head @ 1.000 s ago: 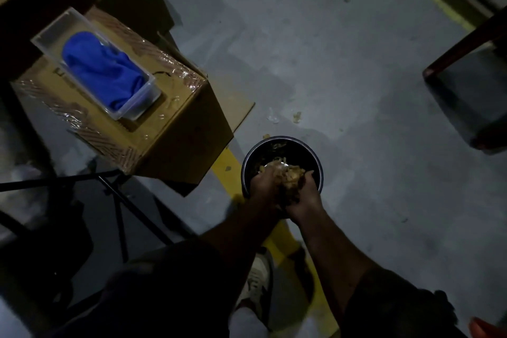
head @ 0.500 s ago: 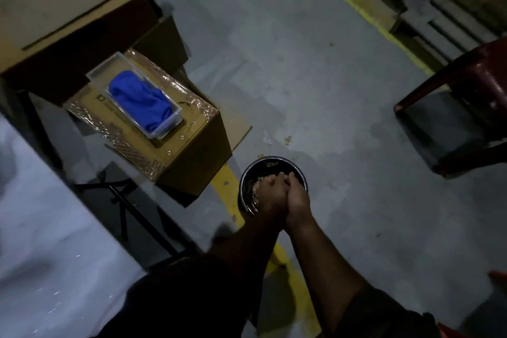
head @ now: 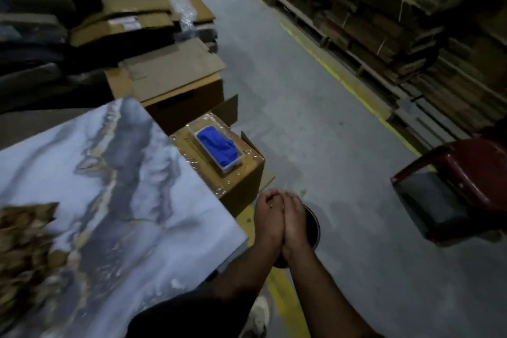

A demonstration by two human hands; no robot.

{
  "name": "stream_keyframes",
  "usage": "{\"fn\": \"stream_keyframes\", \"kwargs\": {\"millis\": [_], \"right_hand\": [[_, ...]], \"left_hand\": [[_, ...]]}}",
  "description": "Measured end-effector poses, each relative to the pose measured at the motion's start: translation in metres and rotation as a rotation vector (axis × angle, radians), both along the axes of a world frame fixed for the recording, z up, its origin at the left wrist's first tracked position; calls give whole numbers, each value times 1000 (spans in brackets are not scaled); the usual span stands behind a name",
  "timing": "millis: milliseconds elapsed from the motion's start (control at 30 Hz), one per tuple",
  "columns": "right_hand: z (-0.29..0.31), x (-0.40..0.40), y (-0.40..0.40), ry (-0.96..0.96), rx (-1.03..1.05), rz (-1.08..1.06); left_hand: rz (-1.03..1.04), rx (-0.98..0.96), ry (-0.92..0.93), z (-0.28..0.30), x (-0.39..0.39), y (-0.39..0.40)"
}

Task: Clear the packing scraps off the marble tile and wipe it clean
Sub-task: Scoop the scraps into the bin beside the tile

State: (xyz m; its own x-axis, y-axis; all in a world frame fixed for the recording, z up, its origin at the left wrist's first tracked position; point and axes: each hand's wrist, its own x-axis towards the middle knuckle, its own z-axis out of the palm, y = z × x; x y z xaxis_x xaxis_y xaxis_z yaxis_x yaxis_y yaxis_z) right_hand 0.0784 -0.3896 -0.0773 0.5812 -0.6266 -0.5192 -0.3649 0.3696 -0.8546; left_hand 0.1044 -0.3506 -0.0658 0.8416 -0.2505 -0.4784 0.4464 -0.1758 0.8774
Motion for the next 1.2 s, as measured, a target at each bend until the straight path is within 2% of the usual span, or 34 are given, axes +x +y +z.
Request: {"fn": "stream_keyframes", "kwargs": {"millis": [267, 467, 633, 833, 967, 1067, 1200], "right_hand": [[64, 24, 187, -131, -12, 233], [76, 41, 331, -174, -37, 388], [88, 49, 417, -189, -127, 565], [80, 63, 454, -112, -649, 801], [74, 94, 452, -155, -848, 824], [67, 128, 448, -130, -976, 883], [53, 169, 446, -49, -1046, 1035]], "left_hand": [[228, -11, -139, 70, 13, 207], [304, 61, -253, 78, 24, 365], [416, 146, -323, 78, 26, 459], [632, 263, -340, 76, 32, 529], [641, 253, -390, 71, 46, 552], [574, 260, -357, 66, 68, 558], [496, 305, -308, 59, 101, 556]]}}
